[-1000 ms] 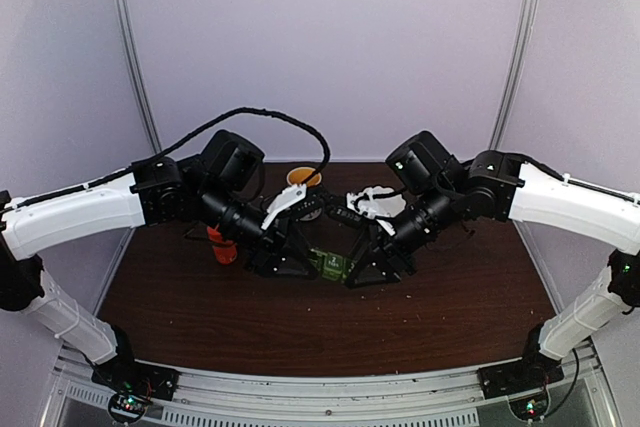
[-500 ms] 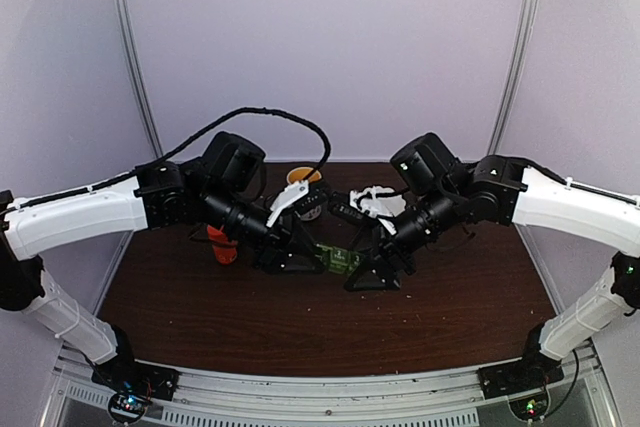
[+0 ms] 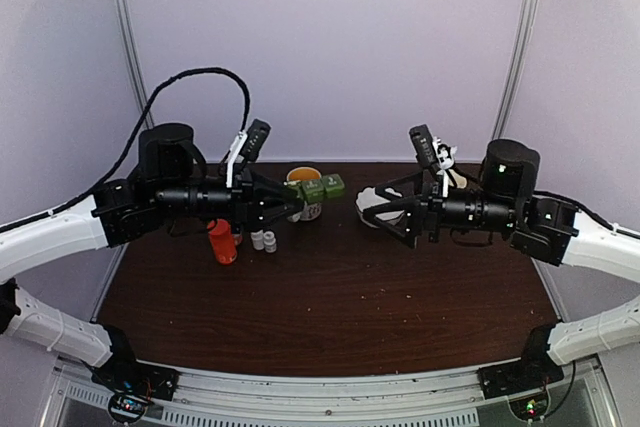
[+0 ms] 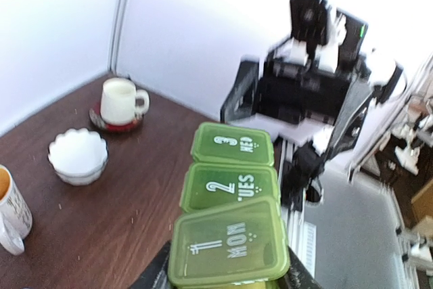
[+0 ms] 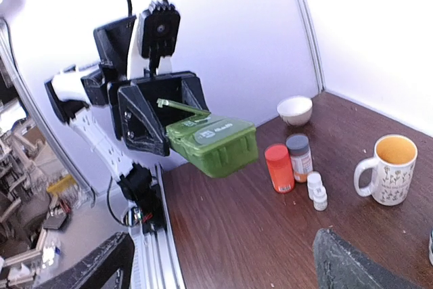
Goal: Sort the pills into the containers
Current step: Pass from the left arm to the right
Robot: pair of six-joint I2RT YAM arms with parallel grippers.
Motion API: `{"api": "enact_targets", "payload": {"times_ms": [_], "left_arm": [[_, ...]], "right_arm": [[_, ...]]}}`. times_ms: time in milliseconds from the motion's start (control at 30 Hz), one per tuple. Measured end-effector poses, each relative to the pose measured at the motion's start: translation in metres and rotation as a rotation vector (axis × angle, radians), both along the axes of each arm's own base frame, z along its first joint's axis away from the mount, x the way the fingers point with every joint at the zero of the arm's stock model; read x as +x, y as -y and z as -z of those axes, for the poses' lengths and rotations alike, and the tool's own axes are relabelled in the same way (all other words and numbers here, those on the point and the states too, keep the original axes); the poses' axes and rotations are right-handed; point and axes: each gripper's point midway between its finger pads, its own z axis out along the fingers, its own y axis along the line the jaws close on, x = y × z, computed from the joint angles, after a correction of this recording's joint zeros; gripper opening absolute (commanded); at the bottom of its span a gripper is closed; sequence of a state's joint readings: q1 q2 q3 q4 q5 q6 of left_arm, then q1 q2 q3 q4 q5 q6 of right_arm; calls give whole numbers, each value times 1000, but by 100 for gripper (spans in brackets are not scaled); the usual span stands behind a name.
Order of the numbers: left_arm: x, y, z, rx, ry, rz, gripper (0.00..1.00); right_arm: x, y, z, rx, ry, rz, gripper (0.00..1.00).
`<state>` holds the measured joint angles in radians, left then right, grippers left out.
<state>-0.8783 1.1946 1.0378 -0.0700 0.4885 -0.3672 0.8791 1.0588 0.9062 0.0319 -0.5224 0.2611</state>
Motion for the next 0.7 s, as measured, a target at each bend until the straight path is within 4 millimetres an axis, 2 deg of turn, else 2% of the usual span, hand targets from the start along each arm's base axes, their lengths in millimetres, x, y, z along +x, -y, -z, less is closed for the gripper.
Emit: {"api": "enact_targets", "payload": {"times_ms": [133,333,500,700], "left_arm": [[3,-7,-41,-155,19,-32,35],[-3,-13,-97,-374,45,-11,35],[-6,-13,-122,-503,29,37,34],[-4,-6,-124,-569,-26,81,34]], "right_arm": [[6,4,-24,198,-45,49,93],[6,5,-79,472,-64,61,93],[6,-5,-105,593,-83,50,89],[13,-20,-129,666,-78,59,77]]}}
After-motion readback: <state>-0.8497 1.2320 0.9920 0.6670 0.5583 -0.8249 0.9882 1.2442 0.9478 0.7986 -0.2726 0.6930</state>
